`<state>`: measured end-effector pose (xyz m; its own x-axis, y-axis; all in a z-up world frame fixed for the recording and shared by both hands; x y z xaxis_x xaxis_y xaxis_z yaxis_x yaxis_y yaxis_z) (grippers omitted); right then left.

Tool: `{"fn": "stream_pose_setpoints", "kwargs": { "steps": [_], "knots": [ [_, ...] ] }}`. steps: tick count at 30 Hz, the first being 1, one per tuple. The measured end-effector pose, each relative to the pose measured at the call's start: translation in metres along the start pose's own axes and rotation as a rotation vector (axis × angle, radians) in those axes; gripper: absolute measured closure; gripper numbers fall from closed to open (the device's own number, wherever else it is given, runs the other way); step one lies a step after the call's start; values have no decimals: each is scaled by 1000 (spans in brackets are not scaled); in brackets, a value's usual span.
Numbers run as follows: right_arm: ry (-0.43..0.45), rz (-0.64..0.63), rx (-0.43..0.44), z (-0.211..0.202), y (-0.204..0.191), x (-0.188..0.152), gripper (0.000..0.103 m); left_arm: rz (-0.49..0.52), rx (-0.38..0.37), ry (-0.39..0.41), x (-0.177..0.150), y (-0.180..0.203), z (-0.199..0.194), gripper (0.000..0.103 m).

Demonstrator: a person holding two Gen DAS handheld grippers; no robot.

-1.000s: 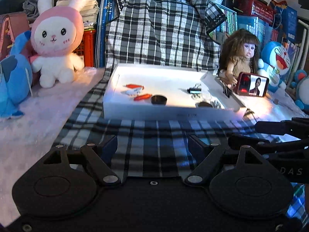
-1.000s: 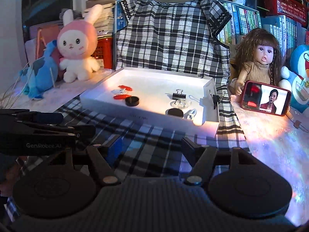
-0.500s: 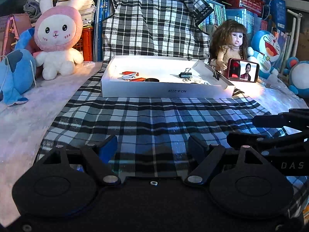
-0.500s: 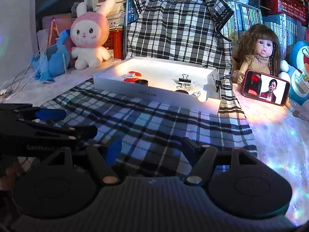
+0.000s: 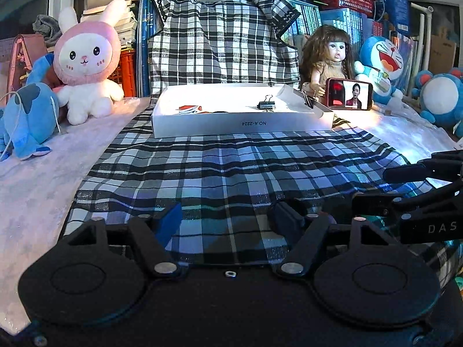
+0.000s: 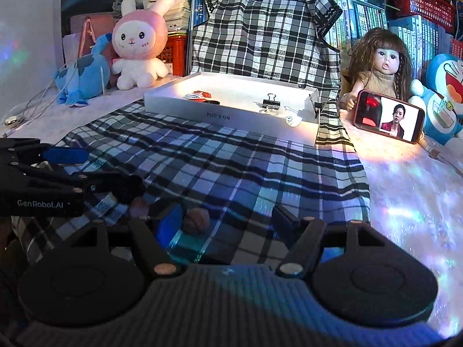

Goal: Organize rigid objects
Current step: 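Reach the left tool to a dark ball while the right tool reaches a brown ball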

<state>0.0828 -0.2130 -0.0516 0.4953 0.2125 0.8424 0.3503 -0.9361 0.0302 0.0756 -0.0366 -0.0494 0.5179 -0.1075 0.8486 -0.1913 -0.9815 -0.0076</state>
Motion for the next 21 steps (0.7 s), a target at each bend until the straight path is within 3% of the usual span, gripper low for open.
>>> {"fn": "stream_pose_setpoints", "kwargs": {
  "steps": [5,10,13,15,21],
  "knots": [
    [6,-22,5,-5,-5,-5,24,8,-23,-1,-3,4,-8,48],
    [5,-45,-7,-5,-8,-8,27,25,-30,19,-3,9,-19,49],
    [5,-36,-3,-5,-8,-9,36,32,-45,27,-1,12,-26,49],
    [0,-32,-1,-4,-8,-10,48,38,-62,21,-3,15,-28,50],
    [10,-32,1,-3,-13,-11,58,69,-74,1,-12,26,-22,56]
  ]
}}
Point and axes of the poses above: each gripper's, at about its wrist camera, not at the fingertips, and z roughly the way its jaws point, y to its right, x to its top, the point moved 10 cm from there along z, roughly the way its jaws point, and after that the axes turned 1 degree about y, right-handed, at the moved point
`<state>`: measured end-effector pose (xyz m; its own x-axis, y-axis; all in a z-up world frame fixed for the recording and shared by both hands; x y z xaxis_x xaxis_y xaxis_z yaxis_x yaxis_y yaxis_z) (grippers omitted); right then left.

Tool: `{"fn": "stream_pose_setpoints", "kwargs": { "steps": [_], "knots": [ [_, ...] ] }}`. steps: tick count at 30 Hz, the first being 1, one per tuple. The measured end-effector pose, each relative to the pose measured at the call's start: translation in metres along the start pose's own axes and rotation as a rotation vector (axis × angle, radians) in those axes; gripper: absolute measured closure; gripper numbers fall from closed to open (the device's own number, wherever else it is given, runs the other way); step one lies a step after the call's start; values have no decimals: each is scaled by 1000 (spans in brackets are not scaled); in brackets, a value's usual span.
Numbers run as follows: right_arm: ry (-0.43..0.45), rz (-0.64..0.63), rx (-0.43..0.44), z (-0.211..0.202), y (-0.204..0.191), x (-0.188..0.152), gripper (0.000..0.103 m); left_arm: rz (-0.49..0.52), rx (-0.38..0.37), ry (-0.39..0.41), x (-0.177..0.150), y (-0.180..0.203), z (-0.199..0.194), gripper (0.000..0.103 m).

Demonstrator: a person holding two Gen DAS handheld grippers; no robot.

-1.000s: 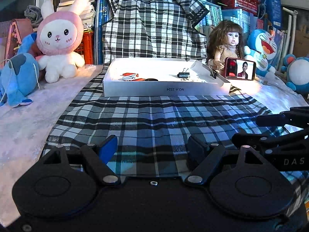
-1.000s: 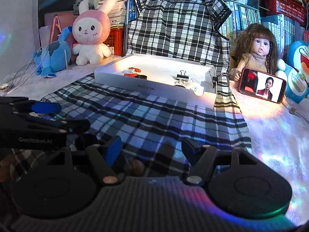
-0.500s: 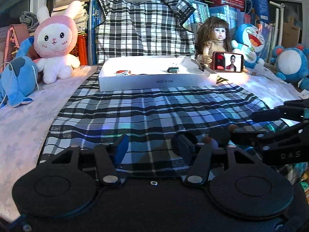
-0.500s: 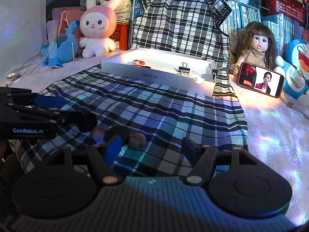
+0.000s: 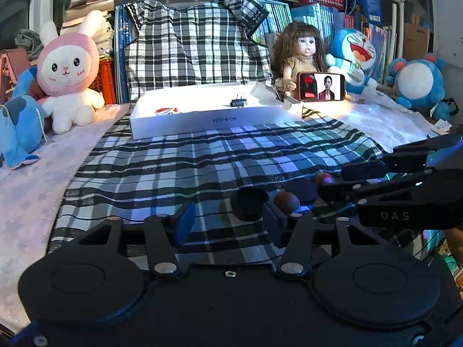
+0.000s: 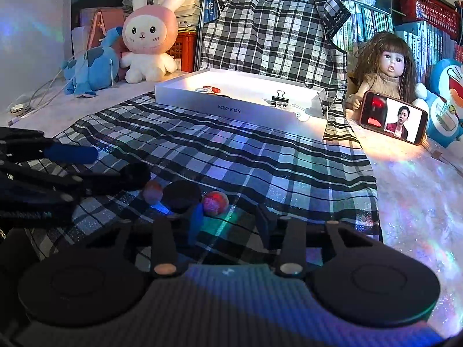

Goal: Organize rigid objects
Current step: 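Reach the left tool to a dark ball while the right tool reaches a brown ball, then close the left tool on the dark ball while the right tool grasps the brown ball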

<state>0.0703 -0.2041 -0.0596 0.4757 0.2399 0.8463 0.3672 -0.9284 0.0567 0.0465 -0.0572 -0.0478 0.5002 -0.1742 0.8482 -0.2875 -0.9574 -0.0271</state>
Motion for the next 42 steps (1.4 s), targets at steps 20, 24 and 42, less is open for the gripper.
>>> {"fn": "stream_pose_setpoints", "kwargs": {
  "steps": [20,24,42],
  "knots": [
    [55,26,-62,6,-7,3,76,-64,30,-8,3,-5,29,68],
    [58,25,-60,6,-8,3,77,-65,37,-2,4,-5,30,73],
    [77,51,-64,8,-5,19,77,-82,63,-26,16,-14,39,73]
  ]
}}
Point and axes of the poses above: each gripper's, at about its wrist camera, not at the fingertips, and z roughly the way its jaws point, y to its right, x to its top, the point moved 10 cm from there along z, roughly the way its jaws point, and after that the axes turned 1 degree about y, right-handed, at the moved point
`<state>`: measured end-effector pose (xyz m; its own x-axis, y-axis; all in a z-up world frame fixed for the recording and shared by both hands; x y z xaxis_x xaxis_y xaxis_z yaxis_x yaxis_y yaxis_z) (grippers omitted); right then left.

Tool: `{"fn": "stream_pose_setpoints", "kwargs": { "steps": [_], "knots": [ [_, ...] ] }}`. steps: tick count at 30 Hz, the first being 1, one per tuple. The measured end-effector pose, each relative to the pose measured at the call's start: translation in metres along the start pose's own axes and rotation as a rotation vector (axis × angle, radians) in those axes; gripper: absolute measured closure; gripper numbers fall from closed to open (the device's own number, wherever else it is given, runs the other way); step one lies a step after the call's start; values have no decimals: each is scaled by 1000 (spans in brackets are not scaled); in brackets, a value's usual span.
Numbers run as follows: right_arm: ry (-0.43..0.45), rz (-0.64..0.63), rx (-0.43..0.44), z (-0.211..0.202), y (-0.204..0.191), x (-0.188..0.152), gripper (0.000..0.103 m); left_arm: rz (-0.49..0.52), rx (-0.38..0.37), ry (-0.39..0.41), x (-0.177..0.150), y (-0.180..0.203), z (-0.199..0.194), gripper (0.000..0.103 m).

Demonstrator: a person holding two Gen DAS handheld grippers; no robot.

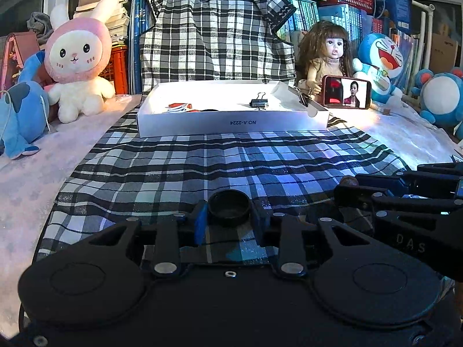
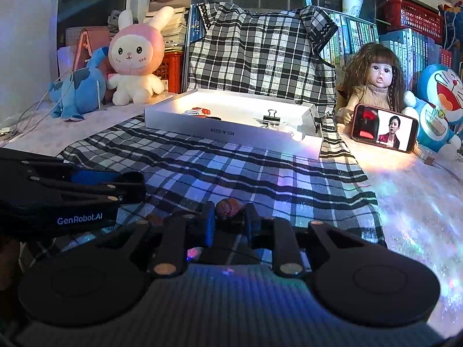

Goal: Organize rigid objects
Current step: 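Carry the dark ball and brown ball with both tools into the white box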

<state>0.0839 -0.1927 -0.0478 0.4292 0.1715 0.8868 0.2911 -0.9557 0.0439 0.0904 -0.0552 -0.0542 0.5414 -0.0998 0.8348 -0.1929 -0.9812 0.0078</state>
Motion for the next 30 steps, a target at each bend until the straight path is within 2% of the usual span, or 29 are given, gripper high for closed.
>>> {"fn": "stream_pose_setpoints", "kwargs": {
  "steps": [5,12,23,30],
  "knots": [
    [-5,48,-13,7,10,10,77,3,8,6,14,-6,4,73],
    [-13,138,-33,20,28,24,77,-54,2,4,35,-21,19,73],
    [-22,216,-52,46,50,52,77,-53,21,18,78,-41,42,73],
    [-28,248,-44,61,60,75,77,-78,12,-14,103,-55,67,73]
  ]
}}
Point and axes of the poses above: each gripper's, at about its wrist camera, not at the fingertips, and z roughly the way its jaws point, y to its right, x to its top, the point moved 10 cm from there along z, roughly the way its jaws point, and after that the axes turned 1 degree about y, right-handed, at the moved point
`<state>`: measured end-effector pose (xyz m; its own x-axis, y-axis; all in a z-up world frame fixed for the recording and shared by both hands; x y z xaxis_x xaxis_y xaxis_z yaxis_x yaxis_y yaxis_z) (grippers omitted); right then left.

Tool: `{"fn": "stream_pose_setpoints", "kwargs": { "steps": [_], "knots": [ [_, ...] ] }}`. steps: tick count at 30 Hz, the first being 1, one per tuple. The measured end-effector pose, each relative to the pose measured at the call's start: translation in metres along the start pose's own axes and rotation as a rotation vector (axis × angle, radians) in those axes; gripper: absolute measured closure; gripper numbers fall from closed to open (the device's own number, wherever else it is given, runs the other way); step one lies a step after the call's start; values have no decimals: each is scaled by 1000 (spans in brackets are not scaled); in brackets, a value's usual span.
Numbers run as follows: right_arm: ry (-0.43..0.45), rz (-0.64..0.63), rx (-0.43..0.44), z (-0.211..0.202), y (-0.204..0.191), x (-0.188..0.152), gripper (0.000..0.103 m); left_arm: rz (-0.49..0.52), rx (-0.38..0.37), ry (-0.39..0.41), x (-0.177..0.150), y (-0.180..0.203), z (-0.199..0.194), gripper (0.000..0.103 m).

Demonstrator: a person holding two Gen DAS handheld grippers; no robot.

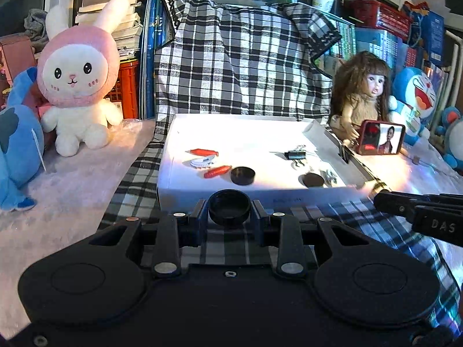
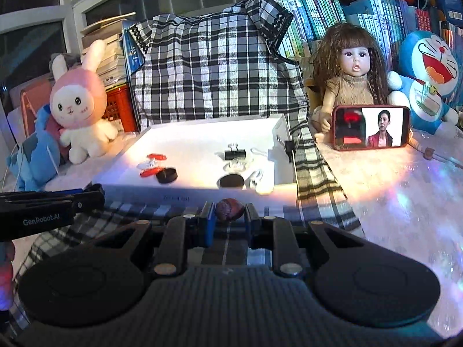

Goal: Organize rigid objects
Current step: 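Carry the dark ball and brown ball with both tools into the white box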

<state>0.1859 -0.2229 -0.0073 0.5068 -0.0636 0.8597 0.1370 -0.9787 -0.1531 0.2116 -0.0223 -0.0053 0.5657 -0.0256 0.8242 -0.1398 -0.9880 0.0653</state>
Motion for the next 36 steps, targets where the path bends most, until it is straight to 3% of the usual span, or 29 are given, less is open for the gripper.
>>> {"fn": "stream_pose_setpoints", "kwargs": {
  "steps": [10,17,36],
  "knots": [
    [-58,88,42,41,2,31,77,-70,-16,-80,29,-18,49,73],
    [-119,137,76,74,-6,38,77,-90,7,-145,25,-24,87,73],
    [-216,82,57,135,-29,27,77,-54,36,-163,25,-32,135,73]
  ]
}}
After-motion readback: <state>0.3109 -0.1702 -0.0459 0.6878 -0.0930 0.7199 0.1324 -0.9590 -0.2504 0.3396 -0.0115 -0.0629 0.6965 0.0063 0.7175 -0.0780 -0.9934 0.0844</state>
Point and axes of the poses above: each gripper's, at about its wrist camera, not at the fingertips, and z roughly the way its jaws point, y to its right, x to its top, the point moved 10 cm from there along z, roughly the way its jaws point, and after that the axes turned 1 degree about y, right-handed, at the moved point
